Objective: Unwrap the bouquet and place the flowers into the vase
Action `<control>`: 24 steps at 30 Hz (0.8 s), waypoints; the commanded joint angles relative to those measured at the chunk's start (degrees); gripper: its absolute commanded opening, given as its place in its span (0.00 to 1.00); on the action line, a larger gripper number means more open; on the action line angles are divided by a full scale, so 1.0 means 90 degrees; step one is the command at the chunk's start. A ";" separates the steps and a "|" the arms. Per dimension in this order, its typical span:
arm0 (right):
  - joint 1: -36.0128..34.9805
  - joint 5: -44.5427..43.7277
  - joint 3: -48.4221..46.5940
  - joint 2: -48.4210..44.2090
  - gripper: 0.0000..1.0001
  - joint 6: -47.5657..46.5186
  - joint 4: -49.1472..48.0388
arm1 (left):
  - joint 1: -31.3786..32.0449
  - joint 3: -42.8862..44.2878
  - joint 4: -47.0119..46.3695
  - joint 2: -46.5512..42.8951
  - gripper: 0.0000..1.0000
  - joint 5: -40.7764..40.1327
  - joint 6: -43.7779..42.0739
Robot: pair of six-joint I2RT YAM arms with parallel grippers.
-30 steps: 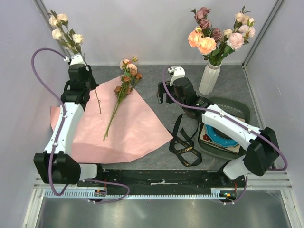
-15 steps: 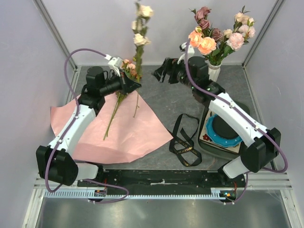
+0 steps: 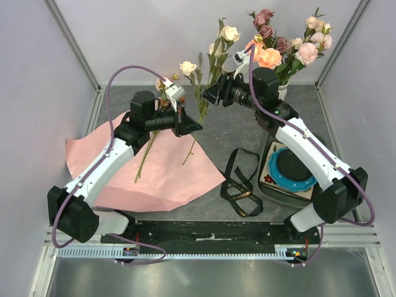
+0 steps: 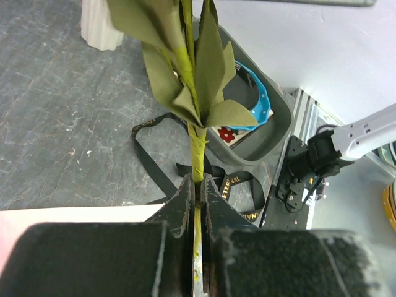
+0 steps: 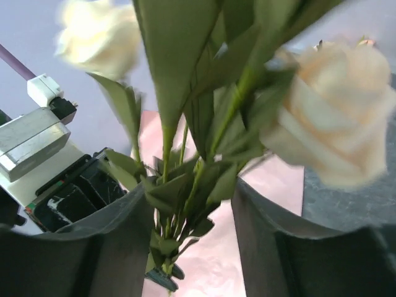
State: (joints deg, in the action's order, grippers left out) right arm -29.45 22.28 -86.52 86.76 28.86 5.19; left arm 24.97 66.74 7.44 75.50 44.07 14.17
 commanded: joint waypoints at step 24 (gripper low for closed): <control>0.0938 -0.7838 0.0484 -0.1058 0.00 -0.4523 -0.3819 | 0.0282 0.0631 0.0999 0.0058 0.73 -0.2017 -0.0715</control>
State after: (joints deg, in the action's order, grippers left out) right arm -22.63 -41.34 -78.81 72.84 -0.80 -17.69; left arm 27.51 71.37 16.73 76.99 28.29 9.65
